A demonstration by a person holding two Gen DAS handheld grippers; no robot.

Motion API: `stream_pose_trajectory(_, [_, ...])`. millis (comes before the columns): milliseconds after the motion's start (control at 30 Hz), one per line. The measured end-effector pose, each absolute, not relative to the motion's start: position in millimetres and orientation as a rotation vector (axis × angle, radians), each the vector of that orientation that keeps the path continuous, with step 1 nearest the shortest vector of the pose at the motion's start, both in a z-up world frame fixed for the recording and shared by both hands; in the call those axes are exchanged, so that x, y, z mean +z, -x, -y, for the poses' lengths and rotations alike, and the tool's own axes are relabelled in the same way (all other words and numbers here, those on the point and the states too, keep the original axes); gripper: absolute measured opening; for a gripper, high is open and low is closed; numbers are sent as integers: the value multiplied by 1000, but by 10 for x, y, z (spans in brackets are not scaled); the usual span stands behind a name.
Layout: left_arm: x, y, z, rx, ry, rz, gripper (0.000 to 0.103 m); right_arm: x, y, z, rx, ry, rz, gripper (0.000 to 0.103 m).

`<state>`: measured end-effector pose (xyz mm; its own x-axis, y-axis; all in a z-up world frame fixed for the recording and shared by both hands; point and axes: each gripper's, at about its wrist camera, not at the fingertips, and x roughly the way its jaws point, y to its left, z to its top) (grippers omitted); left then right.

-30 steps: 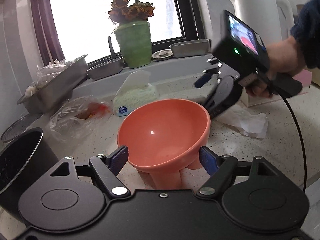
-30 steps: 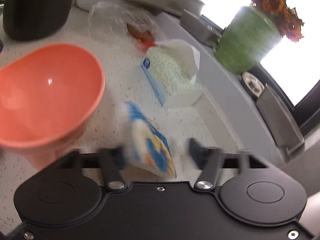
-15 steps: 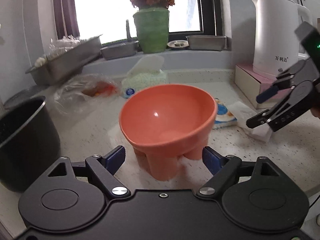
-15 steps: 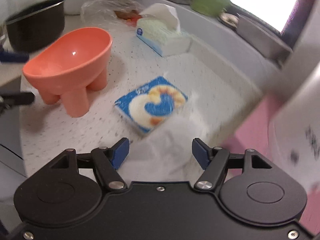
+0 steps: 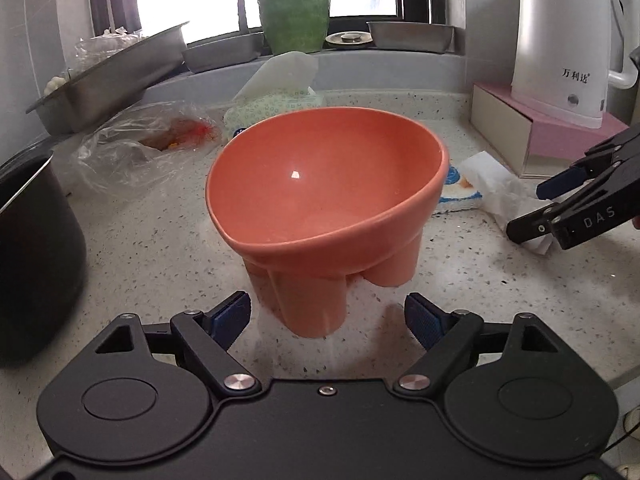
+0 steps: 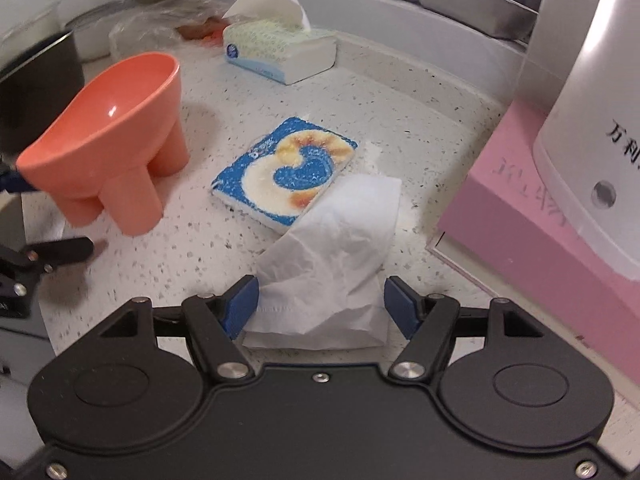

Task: Clean bowl
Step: 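Grasp the bowl's foot with the left tool while the right tool grasps a paper towel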

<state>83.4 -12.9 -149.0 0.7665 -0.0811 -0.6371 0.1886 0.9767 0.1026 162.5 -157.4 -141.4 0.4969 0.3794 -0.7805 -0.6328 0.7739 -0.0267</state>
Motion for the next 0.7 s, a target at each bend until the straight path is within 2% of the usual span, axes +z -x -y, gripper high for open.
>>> stream_pose_trajectory(100, [-1516, -912, 115, -146, -164, -696, 83, -1428, -1591, 1571, 624, 300, -842, 71])
stream_pose_trajectory(200, [-1516, -959, 121, -152, -169, -687, 80, -1425, -1538, 1567, 633, 272, -822, 39])
stream_pose_trajectory(267, [-1504, -986, 115, -149, -161, -675, 38, -1425, -1531, 1552, 631, 265, -825, 2])
stream_pose_trajectory(467, [-1486, -1004, 81, -210, -123, -683, 37, -1387, -1425, 1614, 623, 241, -841, 2])
stream_pose_trajectory(700, [-1499, -843, 98, -326, -163, -670, 37, -1081, -1093, 1740, 723, 301, -793, 2])
